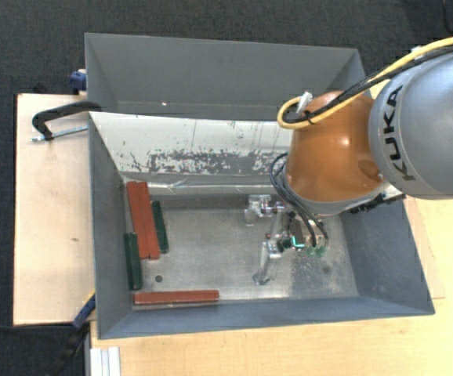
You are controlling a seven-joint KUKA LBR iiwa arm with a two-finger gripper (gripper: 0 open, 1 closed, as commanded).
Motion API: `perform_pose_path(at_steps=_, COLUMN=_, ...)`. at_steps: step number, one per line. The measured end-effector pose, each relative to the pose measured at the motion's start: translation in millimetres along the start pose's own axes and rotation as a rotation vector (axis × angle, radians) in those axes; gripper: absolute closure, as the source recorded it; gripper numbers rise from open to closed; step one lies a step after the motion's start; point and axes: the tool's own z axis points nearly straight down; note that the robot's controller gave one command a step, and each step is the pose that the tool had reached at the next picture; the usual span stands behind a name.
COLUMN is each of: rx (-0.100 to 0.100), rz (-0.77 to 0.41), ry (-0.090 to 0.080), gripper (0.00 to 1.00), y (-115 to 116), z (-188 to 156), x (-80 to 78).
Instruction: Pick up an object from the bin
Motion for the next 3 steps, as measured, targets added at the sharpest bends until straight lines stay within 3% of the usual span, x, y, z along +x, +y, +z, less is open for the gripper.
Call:
perform_pose_path(at_steps=1, rx=-0.001, rz=0.001, ry=-0.009, gripper=0.0, y=0, z=-4, x=-1.9)
perform_pose_path(at_steps=2, rx=0.001, rz=-0.16, ry=-0.013, gripper=0.0, y=-48, z=46, x=-38.3)
perform_pose_path(at_steps=3, rx=0.003, rz=-0.194, ry=-0.015, gripper=0.0, y=-120, z=30, x=-68.6)
